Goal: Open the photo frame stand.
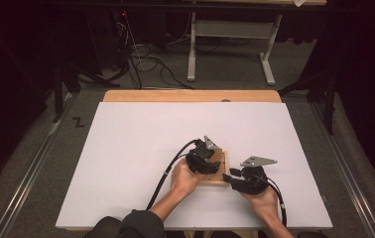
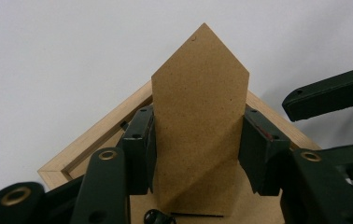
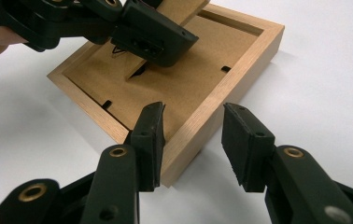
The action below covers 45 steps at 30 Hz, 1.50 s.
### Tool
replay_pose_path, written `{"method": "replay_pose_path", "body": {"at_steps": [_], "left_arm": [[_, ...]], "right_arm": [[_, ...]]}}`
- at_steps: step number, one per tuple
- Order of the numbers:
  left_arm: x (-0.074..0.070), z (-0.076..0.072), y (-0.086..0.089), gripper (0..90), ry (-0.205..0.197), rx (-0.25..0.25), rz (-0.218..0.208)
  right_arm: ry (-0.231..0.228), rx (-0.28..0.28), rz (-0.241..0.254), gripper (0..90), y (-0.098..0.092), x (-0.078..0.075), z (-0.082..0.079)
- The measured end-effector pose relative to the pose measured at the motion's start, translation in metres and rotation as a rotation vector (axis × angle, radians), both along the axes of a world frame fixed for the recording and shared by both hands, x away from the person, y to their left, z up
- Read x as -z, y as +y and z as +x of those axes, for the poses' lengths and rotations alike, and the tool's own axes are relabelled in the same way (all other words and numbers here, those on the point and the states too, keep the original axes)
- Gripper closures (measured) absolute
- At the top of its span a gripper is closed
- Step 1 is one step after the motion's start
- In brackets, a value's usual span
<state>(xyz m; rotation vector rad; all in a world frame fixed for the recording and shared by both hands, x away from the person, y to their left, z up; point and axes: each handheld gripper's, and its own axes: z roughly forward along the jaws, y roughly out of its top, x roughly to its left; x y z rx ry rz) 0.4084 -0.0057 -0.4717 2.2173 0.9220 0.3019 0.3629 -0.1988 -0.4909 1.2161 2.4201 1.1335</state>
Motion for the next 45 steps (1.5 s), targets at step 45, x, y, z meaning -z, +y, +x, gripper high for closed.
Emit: {"method": "replay_pose_path", "body": {"at_steps": [45], "left_arm": [[-0.002,-0.018,0.001,51.1,0.019,0.063,0.016]], "right_arm": [[-0.139,-0.279,-0.088,58.3,0.016,-0.022,-0.038]]}}
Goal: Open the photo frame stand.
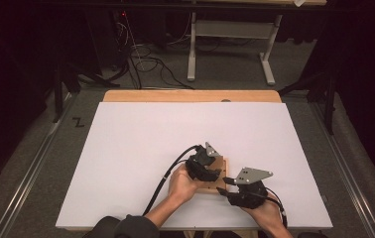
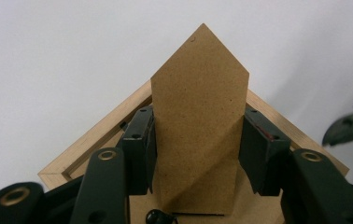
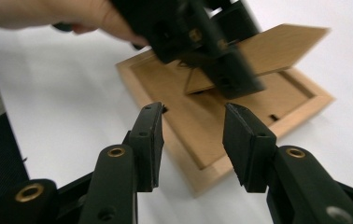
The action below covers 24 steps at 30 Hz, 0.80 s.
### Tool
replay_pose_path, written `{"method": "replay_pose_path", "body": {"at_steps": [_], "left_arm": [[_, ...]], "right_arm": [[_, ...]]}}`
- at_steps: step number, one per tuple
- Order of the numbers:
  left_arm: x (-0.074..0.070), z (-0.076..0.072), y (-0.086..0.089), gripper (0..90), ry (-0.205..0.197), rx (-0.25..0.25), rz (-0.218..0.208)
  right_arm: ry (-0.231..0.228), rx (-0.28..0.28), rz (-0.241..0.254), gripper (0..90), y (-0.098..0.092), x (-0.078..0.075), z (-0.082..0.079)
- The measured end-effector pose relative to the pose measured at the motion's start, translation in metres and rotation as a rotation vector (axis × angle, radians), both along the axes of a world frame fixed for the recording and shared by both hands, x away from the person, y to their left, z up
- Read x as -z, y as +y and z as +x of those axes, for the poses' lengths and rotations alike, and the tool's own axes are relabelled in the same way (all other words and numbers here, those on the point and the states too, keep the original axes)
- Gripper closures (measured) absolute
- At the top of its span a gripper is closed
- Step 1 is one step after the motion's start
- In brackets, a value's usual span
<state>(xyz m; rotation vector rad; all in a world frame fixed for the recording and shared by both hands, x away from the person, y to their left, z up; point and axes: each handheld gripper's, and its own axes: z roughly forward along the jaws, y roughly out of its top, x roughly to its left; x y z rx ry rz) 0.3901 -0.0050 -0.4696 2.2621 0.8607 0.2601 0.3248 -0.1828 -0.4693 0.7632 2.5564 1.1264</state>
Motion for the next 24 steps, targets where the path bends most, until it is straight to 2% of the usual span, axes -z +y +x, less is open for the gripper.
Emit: {"method": "replay_pose_path", "body": {"at_steps": [7,10,13,21,24], "left_arm": [[0.001,0.000,0.000,51.0,0.002,-0.002,-0.009],[0.001,0.000,0.000,50.9,0.004,-0.002,-0.011],[0.001,0.000,0.001,50.7,0.009,0.004,-0.011],[0.000,-0.003,0.005,50.1,0.007,0.001,-0.020],[-0.001,-0.005,0.008,49.7,0.005,0.001,-0.026]], "right_arm": [[0.020,-0.082,-0.059,58.6,0.010,0.007,0.002],[0.028,-0.097,-0.081,60.1,0.013,0.010,0.004],[0.023,-0.112,-0.110,63.1,0.017,0.012,0.004],[-0.016,-0.150,-0.149,75.7,0.018,0.012,0.005],[-0.013,-0.157,-0.145,77.7,0.017,0.013,0.007]]}}
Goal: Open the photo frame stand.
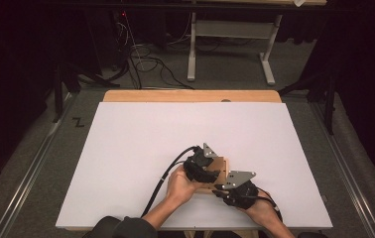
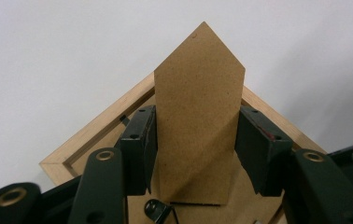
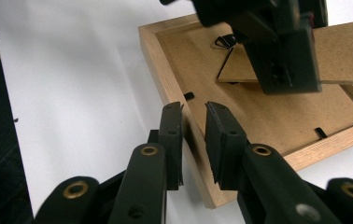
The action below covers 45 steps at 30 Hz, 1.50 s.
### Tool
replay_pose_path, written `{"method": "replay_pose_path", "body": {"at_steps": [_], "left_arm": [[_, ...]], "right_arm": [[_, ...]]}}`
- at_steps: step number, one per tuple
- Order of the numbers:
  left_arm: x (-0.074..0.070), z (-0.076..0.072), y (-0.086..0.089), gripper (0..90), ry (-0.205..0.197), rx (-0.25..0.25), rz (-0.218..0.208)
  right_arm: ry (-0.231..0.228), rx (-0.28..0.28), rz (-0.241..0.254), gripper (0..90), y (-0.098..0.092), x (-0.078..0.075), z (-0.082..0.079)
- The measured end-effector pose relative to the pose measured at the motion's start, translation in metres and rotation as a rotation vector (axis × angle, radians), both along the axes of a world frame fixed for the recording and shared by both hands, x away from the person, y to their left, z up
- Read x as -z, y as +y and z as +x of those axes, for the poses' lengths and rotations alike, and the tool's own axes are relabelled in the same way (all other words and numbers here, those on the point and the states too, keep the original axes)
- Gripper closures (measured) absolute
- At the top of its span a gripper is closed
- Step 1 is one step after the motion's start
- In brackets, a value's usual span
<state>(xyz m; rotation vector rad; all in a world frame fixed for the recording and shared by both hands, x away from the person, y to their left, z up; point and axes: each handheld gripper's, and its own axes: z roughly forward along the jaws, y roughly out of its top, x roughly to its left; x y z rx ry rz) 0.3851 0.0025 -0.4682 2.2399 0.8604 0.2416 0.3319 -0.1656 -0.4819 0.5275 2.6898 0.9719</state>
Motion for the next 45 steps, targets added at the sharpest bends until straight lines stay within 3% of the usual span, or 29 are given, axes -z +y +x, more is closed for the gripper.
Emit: {"method": "replay_pose_path", "body": {"at_steps": [5,9,14,21,24,28,32,35,41,45], "left_arm": [[-0.002,-0.004,0.006,49.3,-0.007,-0.005,-0.014],[-0.006,-0.014,0.013,49.3,-0.062,-0.008,-0.002],[-0.009,-0.021,0.025,48.2,-0.071,-0.016,-0.005],[-0.002,-0.020,0.049,46.7,-0.056,-0.075,-0.040],[0.002,-0.016,0.062,46.2,-0.075,-0.121,-0.022],[0.008,-0.006,0.075,46.0,-0.056,-0.176,-0.038],[0.015,-0.001,0.082,46.0,-0.025,-0.199,-0.038],[0.020,0.001,0.082,45.7,-0.001,-0.194,-0.021],[0.027,0.002,0.077,45.0,0.010,-0.178,0.032],[0.029,0.002,0.077,44.7,0.026,-0.176,0.019]], "right_arm": [[-0.021,-0.021,-0.007,77.2,0.000,0.001,0.000],[-0.026,-0.033,-0.007,76.9,-0.001,0.001,0.000],[-0.021,-0.046,-0.013,78.7,-0.001,0.001,0.002],[-0.032,-0.047,-0.011,79.6,-0.001,0.001,0.001],[-0.025,-0.058,0.003,81.8,-0.001,0.001,0.002],[-0.025,-0.058,0.004,82.5,-0.001,0.000,0.002],[-0.025,-0.063,0.003,82.5,-0.001,0.000,0.002],[-0.025,-0.065,0.004,82.6,-0.001,-0.001,0.002],[-0.009,-0.061,0.031,82.6,-0.003,-0.003,0.003],[0.008,-0.058,0.065,82.7,-0.007,-0.005,0.005]]}}
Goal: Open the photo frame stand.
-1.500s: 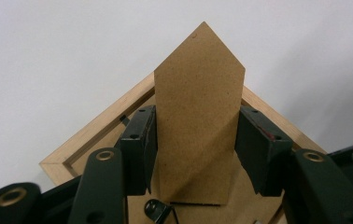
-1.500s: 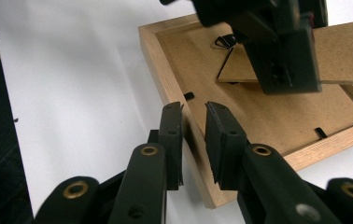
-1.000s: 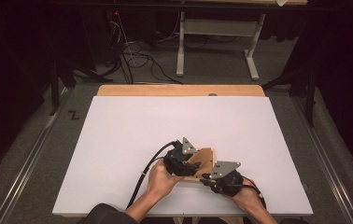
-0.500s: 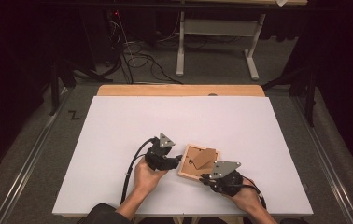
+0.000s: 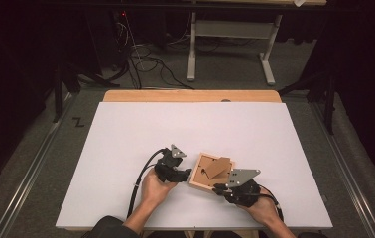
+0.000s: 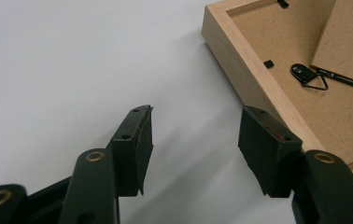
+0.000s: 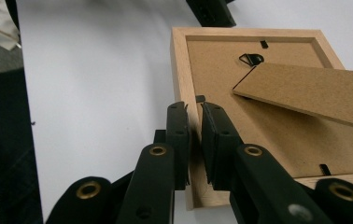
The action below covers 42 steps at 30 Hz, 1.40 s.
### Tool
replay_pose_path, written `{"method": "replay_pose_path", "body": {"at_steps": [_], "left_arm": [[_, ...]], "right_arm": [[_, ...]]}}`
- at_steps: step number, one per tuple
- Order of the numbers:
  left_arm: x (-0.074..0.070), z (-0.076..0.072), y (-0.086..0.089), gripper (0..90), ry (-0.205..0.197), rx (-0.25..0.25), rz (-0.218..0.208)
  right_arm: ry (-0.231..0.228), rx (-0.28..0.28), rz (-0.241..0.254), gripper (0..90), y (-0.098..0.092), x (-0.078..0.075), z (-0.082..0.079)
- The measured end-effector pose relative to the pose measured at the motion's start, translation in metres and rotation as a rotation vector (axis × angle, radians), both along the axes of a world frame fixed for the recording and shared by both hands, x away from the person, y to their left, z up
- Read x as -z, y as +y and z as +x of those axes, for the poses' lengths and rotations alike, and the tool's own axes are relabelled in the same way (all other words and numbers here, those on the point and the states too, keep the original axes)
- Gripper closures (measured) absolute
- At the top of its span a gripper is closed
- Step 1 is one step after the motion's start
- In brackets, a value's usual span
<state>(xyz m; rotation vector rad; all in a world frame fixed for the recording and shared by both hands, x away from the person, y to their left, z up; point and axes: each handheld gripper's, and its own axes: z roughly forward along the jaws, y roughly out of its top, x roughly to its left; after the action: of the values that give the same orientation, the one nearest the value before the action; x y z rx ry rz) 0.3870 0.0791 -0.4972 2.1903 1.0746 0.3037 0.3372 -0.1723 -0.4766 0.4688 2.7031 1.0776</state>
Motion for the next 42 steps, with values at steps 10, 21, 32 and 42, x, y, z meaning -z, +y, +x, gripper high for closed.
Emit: {"method": "replay_pose_path", "body": {"at_steps": [10,21,32,42], "left_arm": [[0.000,-0.005,-0.004,44.5,-0.048,0.001,0.017],[0.000,-0.009,-0.005,42.7,-0.050,0.026,0.050],[-0.001,-0.022,-0.011,41.7,-0.044,0.091,0.088],[0.000,-0.029,-0.012,40.5,-0.060,0.111,0.105]], "right_arm": [[0.062,0.011,0.060,82.6,-0.008,-0.006,0.003],[0.096,0.020,0.109,82.6,-0.015,-0.011,0.007],[0.128,0.034,0.154,82.5,-0.022,-0.015,0.010],[0.141,0.037,0.178,82.5,-0.025,-0.016,0.013]]}}
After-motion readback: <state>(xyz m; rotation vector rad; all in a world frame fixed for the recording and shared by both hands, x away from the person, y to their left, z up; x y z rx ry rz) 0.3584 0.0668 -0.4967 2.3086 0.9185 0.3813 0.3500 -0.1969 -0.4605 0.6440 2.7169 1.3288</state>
